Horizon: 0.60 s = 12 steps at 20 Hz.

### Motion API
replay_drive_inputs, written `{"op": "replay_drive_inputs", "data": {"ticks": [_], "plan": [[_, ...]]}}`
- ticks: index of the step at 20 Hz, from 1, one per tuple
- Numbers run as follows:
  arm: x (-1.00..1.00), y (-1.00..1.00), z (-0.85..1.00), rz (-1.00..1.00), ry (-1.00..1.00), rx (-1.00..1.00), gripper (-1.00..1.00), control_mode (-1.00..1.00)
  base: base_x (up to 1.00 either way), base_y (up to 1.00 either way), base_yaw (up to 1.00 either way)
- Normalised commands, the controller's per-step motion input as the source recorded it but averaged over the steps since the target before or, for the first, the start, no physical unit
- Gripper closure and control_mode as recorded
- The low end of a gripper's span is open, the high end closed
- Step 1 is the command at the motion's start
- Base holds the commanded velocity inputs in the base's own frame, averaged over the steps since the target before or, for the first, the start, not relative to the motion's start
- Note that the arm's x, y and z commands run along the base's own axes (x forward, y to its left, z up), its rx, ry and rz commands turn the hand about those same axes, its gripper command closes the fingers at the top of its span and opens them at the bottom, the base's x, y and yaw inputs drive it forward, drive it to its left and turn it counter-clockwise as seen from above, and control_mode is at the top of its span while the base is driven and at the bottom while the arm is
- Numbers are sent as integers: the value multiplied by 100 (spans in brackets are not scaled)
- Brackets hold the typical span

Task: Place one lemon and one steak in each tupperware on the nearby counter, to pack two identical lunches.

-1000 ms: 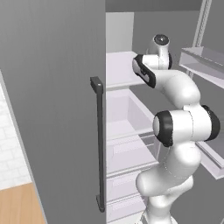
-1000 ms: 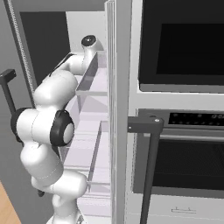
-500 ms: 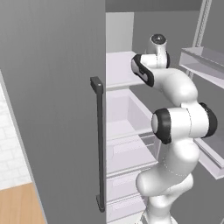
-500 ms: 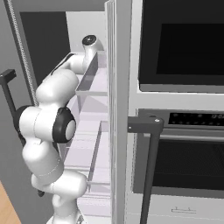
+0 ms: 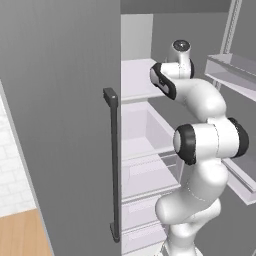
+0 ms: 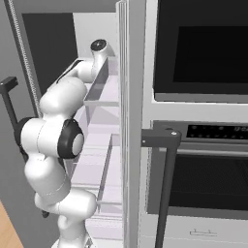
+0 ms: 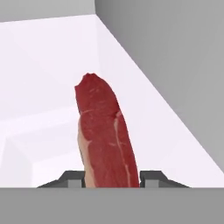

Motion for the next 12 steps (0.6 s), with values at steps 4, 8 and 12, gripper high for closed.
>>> {"op": "replay_drive_inputs", "data": {"ticks": [4,8,12], "plan": [[-64,50,2,0,-18,-3,100,-100,0,0,0],[-98,66,68,3,-37,-4,100,-100,0,0,0],[-100,42,71,8,-37,-4,100,-100,0,0,0]]}}
